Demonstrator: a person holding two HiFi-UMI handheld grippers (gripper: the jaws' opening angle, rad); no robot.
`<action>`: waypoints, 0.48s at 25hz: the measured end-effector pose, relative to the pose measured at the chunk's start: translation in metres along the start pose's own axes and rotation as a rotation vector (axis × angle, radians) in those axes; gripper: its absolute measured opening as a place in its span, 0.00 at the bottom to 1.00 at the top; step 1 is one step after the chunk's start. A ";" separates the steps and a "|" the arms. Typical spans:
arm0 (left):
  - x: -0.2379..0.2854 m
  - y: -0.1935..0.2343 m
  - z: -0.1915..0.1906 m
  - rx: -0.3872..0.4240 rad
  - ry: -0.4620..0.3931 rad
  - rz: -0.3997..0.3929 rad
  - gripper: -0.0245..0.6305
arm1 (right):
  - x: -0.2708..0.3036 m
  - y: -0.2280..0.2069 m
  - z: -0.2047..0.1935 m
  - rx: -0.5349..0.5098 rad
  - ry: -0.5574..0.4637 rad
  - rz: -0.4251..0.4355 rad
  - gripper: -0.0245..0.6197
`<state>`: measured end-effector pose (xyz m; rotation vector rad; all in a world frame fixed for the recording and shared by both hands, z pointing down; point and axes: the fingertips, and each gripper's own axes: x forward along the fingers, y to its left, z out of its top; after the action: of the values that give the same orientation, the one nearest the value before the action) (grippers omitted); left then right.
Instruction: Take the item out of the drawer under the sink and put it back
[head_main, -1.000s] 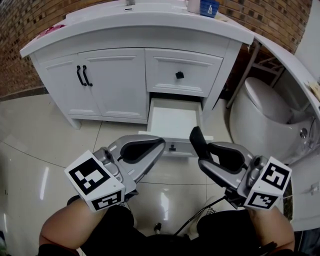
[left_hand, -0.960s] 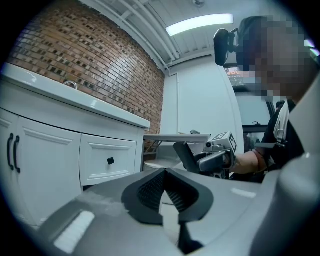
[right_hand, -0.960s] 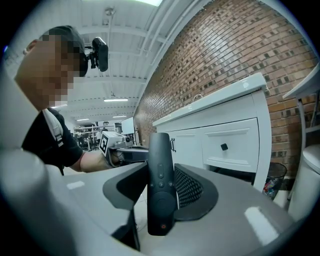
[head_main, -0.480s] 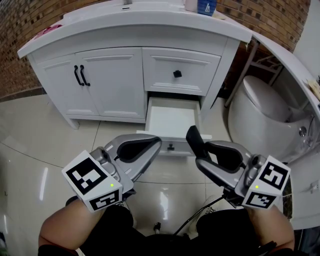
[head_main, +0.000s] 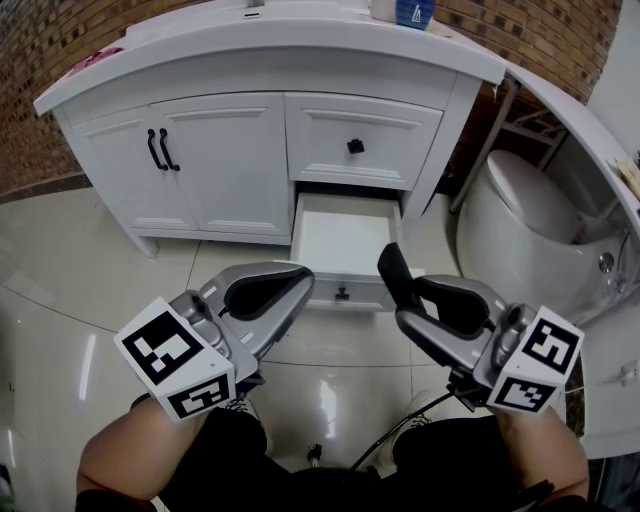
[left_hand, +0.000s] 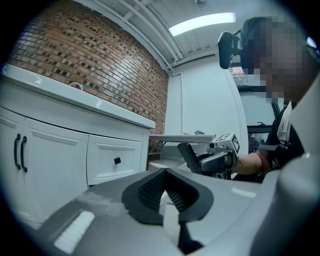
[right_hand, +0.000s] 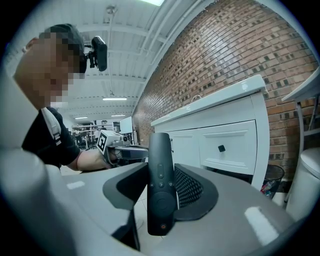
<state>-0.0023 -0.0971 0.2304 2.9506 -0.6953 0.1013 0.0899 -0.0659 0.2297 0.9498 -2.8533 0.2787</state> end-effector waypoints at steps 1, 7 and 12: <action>0.000 0.000 0.000 0.000 0.000 0.000 0.05 | 0.000 0.000 0.000 0.001 0.001 0.000 0.30; 0.002 -0.006 0.000 0.004 0.002 -0.016 0.05 | 0.004 -0.003 -0.001 0.005 0.001 -0.001 0.30; 0.005 -0.005 -0.001 -0.002 0.003 -0.017 0.05 | 0.007 -0.015 0.008 0.024 -0.022 -0.037 0.30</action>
<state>0.0041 -0.0941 0.2318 2.9531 -0.6696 0.1028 0.0928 -0.0834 0.2256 1.0147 -2.8550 0.3019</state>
